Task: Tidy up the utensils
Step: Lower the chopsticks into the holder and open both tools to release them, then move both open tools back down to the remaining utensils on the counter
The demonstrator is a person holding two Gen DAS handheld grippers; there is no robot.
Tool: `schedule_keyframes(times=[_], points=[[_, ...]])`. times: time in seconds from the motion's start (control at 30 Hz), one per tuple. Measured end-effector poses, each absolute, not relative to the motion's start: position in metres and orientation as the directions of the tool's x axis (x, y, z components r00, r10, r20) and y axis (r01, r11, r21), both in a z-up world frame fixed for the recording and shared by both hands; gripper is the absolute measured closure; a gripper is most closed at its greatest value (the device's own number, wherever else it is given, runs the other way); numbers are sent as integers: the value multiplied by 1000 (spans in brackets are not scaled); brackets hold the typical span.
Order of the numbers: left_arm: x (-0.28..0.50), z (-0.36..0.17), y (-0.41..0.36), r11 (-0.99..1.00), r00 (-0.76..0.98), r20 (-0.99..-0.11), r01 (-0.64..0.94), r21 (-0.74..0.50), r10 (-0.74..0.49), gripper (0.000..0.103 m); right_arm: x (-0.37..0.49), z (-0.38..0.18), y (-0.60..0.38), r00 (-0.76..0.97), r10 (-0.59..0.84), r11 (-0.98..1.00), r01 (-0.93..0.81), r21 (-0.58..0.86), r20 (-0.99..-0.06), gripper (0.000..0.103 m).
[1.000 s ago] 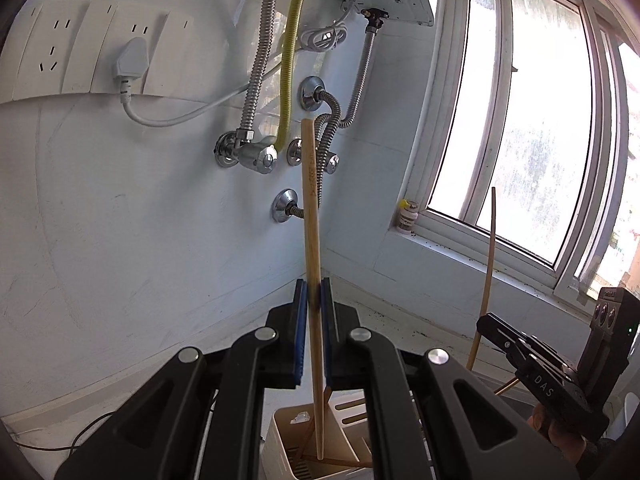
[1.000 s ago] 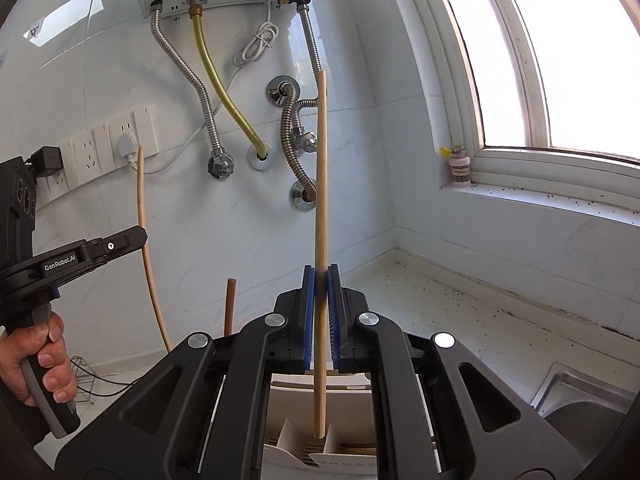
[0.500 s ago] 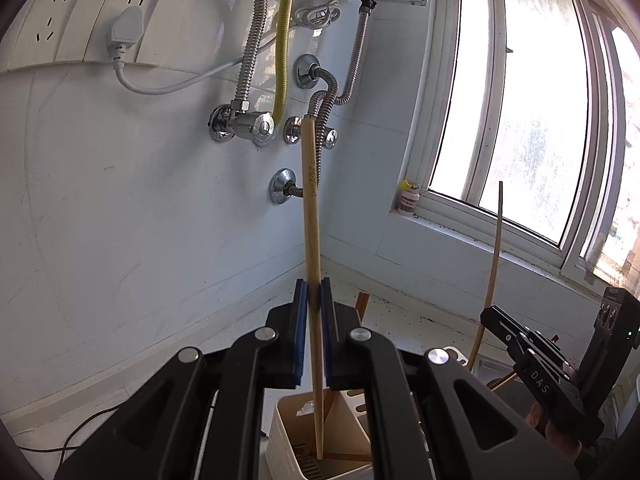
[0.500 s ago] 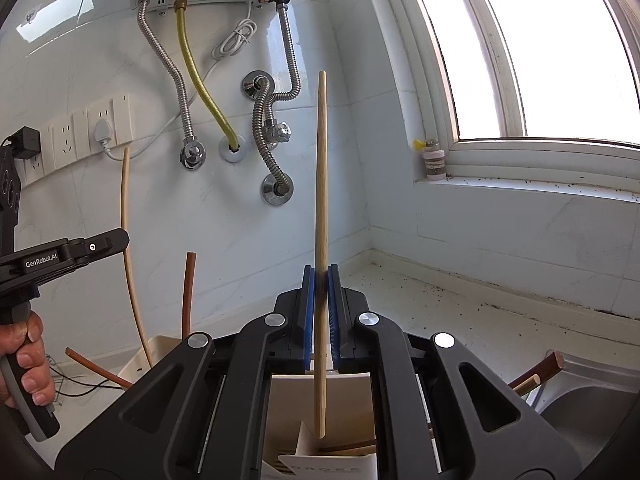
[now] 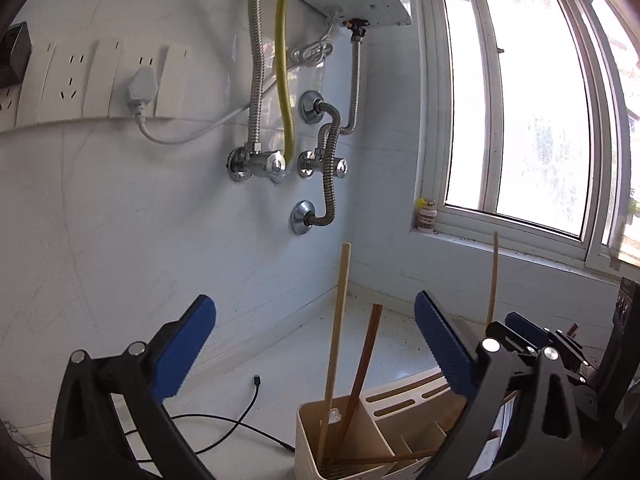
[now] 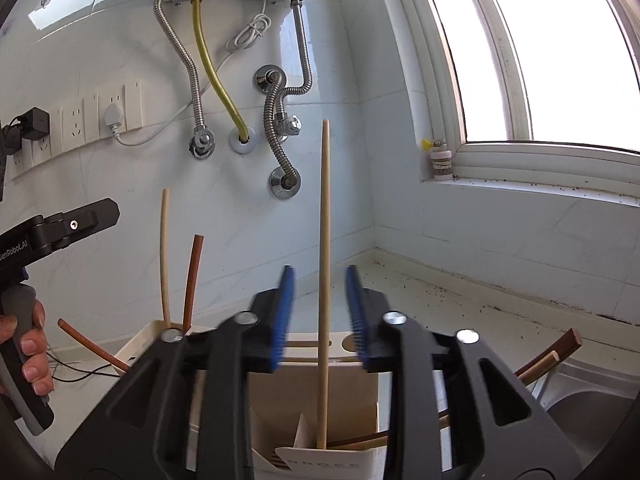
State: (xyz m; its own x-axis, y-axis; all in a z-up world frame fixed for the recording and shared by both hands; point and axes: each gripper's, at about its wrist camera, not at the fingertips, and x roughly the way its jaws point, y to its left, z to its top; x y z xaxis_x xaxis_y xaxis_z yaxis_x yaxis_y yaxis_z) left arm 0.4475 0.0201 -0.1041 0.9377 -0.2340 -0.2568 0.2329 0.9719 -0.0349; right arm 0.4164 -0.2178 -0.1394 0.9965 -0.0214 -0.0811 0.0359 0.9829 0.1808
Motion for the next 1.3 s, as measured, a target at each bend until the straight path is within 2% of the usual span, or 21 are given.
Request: schedule_keyframes(times=[0.23, 0.57, 0.67, 0.73, 0.87, 0.93, 1.1, 1.3], points=[[428, -87, 10, 977, 954, -237, 204, 57, -185, 5, 407, -123, -227, 999, -7, 976, 18, 219, -53, 47], [401, -57, 22, 988, 970, -212, 138, 65, -122, 5, 387, -93, -236, 1000, -3, 980, 2, 201, 1, 47], [385, -46, 27, 990, 980, -177, 113, 89, -96, 5, 379, -80, -236, 999, -12, 983, 6, 186, 35, 37], [375, -38, 32, 991, 983, -163, 96, 97, -79, 5, 373, -71, -234, 998, -12, 985, 2, 170, 57, 34], [354, -16, 55, 996, 982, -170, 85, 6, -83, 5, 361, -53, -224, 996, 12, 991, -25, 135, 94, 26], [340, -4, 67, 997, 984, -163, 68, -23, -71, 5, 356, -45, -217, 994, 33, 992, -47, 121, 108, 25], [308, 13, 99, 998, 985, -171, 13, -68, -24, 5, 347, -35, -191, 989, 106, 986, -118, 115, 105, 24], [274, 13, 137, 993, 974, -218, -83, -83, 63, 5, 334, -33, -149, 974, 209, 971, -217, 102, 86, 18]])
